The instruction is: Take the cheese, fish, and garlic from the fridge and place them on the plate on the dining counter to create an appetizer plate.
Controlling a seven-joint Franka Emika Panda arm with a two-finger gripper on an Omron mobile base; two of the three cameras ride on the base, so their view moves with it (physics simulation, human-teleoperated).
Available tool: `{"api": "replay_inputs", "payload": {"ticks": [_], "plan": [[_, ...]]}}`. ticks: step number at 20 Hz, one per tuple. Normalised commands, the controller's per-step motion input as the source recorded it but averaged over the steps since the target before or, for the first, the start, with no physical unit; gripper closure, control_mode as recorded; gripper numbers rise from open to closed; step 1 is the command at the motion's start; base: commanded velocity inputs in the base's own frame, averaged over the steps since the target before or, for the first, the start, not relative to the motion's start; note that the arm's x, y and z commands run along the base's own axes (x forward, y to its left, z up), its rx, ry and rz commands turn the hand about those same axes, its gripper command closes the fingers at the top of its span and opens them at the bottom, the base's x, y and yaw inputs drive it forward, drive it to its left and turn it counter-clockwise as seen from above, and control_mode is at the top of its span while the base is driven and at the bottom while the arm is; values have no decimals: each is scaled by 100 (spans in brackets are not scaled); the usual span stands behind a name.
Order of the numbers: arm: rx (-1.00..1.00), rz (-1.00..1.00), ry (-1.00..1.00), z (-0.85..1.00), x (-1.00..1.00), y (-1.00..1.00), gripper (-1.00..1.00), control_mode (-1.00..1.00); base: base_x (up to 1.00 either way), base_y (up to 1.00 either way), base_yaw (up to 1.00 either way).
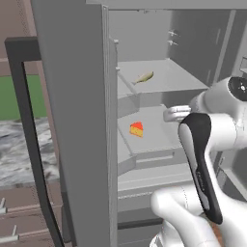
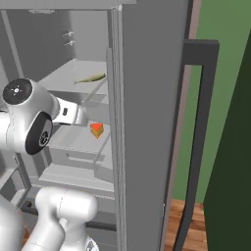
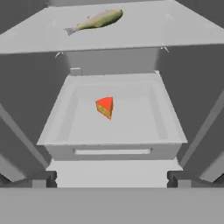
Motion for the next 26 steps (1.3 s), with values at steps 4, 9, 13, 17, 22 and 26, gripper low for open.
{"api": "replay_inputs", "payload": {"ticks": [4, 9, 13, 17, 22, 26], "plan": [[9, -21, 0, 10, 40, 0, -100, -100, 0, 0, 0], [11, -11, 0, 20, 29, 0, -100, -100, 0, 0, 0], [9, -2, 0, 12, 40, 0, -100, -100, 0, 0, 0], [1, -1, 0, 0, 42, 3, -100, -100, 0, 0, 0], [0, -5, 0, 3, 34, 1, -100, -100, 0, 0, 0], [0, -7, 0, 27, 21, 11, -100, -100, 0, 0, 0]]}}
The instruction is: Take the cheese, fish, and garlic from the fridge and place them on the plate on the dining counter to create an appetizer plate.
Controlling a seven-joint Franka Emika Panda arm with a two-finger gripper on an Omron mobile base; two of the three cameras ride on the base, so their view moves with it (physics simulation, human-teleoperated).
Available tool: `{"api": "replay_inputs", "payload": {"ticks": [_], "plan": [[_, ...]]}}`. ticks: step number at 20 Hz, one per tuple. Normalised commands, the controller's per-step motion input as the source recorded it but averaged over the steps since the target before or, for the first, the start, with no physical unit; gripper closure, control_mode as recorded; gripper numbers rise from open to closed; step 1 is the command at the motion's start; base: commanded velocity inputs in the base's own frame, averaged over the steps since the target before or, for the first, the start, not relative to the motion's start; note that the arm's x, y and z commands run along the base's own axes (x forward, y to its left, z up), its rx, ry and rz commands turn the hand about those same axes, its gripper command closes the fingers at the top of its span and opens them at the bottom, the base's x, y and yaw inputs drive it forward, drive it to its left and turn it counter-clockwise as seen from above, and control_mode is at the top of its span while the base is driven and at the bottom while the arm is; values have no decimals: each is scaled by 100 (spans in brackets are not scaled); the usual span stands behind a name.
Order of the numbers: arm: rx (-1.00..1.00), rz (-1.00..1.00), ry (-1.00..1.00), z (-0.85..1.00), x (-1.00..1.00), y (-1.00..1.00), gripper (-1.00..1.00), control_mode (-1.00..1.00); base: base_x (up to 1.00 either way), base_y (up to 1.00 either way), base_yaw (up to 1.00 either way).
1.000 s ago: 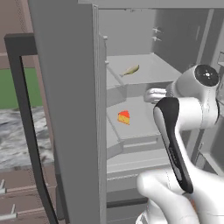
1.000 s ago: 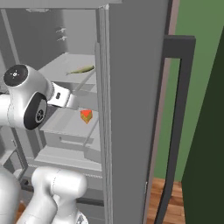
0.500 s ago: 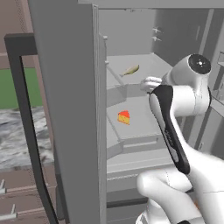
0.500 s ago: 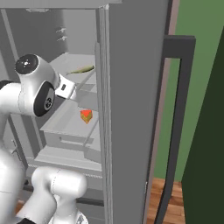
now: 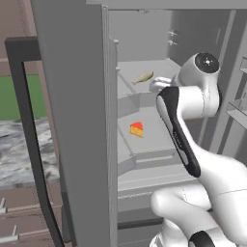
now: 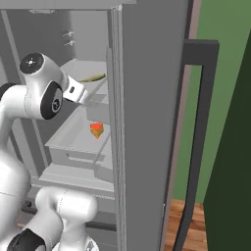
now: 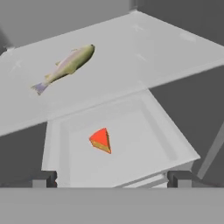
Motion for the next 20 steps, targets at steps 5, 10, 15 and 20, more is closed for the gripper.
{"api": "replay_inputs", "payload": {"ticks": [5, 10, 15, 20], "plan": [[0, -8, 3, 17, 35, 11, -100, -100, 0, 0, 0], [0, -1, 4, 1, 52, 3, -100, -100, 0, 0, 0], [0, 0, 3, 0, 61, 0, -100, -100, 0, 0, 0], [0, 0, 0, 0, 63, 4, -100, -100, 0, 0, 0]]}}
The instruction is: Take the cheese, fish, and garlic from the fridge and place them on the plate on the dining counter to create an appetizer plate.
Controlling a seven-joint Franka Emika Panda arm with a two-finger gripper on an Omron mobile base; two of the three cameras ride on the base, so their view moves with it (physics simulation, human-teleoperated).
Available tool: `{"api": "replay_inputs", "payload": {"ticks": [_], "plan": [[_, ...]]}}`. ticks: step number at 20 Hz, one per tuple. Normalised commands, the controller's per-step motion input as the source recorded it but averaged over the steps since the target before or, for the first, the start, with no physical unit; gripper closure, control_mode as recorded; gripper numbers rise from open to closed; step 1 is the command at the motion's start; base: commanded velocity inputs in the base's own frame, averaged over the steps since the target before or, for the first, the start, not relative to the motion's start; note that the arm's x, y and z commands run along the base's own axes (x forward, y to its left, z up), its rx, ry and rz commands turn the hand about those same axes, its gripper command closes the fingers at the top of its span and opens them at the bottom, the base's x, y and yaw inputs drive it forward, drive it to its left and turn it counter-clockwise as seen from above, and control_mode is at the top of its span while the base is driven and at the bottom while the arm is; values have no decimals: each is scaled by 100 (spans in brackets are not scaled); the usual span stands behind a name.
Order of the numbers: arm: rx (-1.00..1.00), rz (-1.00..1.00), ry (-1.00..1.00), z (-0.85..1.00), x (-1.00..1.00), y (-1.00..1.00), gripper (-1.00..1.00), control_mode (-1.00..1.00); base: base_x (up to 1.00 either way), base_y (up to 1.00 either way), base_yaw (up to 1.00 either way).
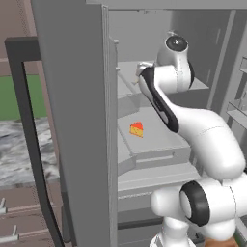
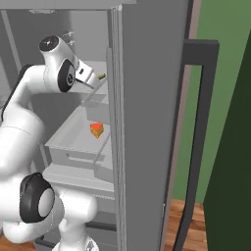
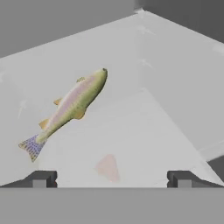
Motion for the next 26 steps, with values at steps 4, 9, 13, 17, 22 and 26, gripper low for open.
{"api": "replay_inputs", "payload": {"ticks": [4, 9, 13, 17, 22, 26], "plan": [[0, -1, 0, 0, 66, 7, -100, -100, 0, 0, 0], [0, -3, 2, 0, 64, 15, -100, -100, 0, 0, 0], [0, -3, 1, -2, 52, 10, -100, -100, 0, 0, 0], [0, -6, 5, -6, 47, 6, -100, -100, 0, 0, 0], [0, -12, 5, -28, 30, 0, -100, -100, 0, 0, 0], [0, -18, 3, -21, 27, 0, -100, -100, 0, 0, 0]]}}
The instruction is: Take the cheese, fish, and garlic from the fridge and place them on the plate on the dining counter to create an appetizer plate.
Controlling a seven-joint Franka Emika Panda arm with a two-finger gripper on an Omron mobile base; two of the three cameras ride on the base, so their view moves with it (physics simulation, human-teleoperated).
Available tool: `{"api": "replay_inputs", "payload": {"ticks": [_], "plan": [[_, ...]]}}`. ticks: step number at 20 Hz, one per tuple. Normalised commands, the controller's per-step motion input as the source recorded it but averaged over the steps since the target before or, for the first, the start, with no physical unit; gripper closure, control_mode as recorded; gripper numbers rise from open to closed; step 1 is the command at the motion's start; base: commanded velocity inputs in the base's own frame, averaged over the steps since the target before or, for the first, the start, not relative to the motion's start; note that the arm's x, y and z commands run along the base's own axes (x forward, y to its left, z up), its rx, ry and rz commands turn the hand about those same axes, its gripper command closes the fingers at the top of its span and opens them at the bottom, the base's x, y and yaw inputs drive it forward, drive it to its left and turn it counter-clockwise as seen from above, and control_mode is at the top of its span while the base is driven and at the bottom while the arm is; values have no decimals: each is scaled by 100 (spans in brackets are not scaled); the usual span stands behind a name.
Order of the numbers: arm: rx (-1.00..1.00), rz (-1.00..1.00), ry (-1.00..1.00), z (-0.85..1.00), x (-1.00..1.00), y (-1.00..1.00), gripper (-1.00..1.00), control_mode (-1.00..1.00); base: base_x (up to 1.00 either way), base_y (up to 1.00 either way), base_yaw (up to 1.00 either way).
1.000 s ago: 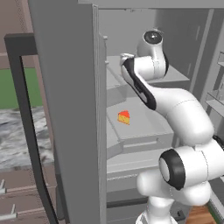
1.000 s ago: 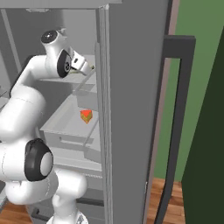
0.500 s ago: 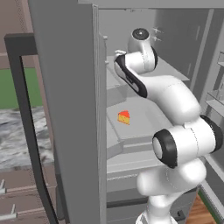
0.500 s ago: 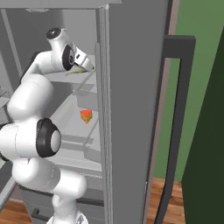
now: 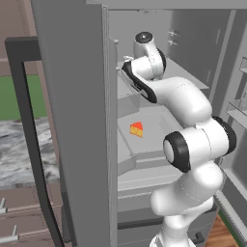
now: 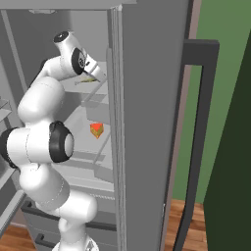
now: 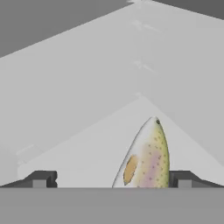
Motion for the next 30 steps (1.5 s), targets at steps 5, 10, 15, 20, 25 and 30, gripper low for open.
{"api": "replay_inputs", "payload": {"ticks": [5, 10, 15, 20, 25, 30], "plan": [[3, -18, 5, -8, 31, 0, -100, -100, 0, 0, 0], [0, -15, 2, -27, 4, 0, -100, -100, 0, 0, 0], [0, -2, 0, -28, -5, 3, -100, -100, 0, 0, 0], [0, 0, 0, -33, -14, 4, -100, -100, 0, 0, 0], [0, 0, 0, -39, -14, 4, 100, -100, 0, 0, 0], [0, 0, 0, -10, 0, 0, 100, -100, 0, 0, 0]]}}
